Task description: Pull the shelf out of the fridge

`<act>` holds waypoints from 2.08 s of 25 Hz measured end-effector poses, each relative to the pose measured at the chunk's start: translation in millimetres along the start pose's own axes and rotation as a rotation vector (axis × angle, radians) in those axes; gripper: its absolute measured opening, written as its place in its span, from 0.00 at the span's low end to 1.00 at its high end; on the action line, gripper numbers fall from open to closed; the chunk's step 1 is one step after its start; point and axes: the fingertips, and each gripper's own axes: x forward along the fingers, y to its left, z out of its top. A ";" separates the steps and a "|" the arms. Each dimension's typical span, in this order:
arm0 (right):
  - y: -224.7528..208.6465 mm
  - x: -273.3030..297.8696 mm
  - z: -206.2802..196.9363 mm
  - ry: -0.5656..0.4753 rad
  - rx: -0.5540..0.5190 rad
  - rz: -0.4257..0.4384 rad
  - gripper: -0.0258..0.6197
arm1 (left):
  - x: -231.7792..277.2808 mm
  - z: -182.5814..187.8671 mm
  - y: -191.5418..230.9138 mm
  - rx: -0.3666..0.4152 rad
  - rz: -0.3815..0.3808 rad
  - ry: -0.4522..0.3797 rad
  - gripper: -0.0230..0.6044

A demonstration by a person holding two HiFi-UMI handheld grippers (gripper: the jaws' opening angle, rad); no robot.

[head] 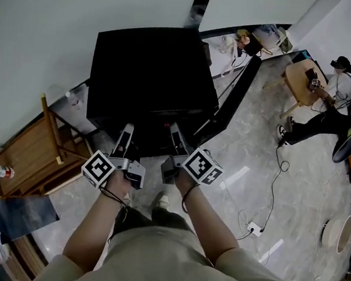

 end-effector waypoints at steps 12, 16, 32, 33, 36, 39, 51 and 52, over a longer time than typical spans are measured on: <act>-43.6 23.8 -17.3 -0.017 0.150 -0.017 0.38 | 9.4 5.6 62.3 -0.138 0.032 -0.047 0.39; -59.9 29.3 -27.0 -0.004 0.184 -0.035 0.38 | 12.7 5.5 85.5 -0.187 0.038 -0.076 0.39; -108.7 64.9 -37.7 -0.061 0.440 -0.054 0.37 | 47.1 4.7 118.6 -0.314 -0.014 -0.089 0.39; -111.0 67.0 -37.3 -0.067 0.445 -0.055 0.37 | 49.2 4.8 120.0 -0.312 -0.015 -0.086 0.39; -117.0 73.9 -33.2 -0.080 0.449 -0.053 0.35 | 54.2 5.1 126.4 -0.307 -0.007 -0.078 0.39; -117.2 80.2 -28.2 -0.086 0.446 -0.041 0.28 | 58.4 7.0 129.6 -0.290 -0.009 -0.077 0.33; -122.4 93.4 -30.4 -0.099 0.522 -0.028 0.15 | 66.9 13.7 135.4 -0.260 -0.020 -0.065 0.07; -124.4 95.4 -31.8 -0.096 0.531 -0.031 0.15 | 67.7 13.8 136.3 -0.271 -0.014 -0.069 0.07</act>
